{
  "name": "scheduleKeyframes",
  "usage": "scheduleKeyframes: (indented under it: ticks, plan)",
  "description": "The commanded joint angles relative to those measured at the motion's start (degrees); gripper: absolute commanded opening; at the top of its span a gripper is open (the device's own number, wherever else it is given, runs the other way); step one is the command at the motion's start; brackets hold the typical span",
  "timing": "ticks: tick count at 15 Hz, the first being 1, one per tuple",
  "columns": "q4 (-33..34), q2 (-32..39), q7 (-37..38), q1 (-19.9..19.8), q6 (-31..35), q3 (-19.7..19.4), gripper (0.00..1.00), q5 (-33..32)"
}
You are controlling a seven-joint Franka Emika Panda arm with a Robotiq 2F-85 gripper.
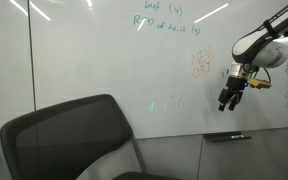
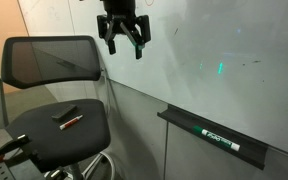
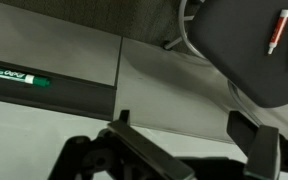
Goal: Pick up the marker, then write something on the board
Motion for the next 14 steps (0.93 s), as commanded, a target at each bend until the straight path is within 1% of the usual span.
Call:
scheduleKeyframes:
  ticks: [1,10,14]
  plan:
    - [0.08,0.09,-0.39,-1.31,-0.16,1.32,1.00,0.58]
    - [0.08,0.09,-0.39,-1.31,-0.16,1.32,1.00,0.58]
    - [-0.65,0.93,3.01,-2.21,0.71,3.09,1.00,-0.58]
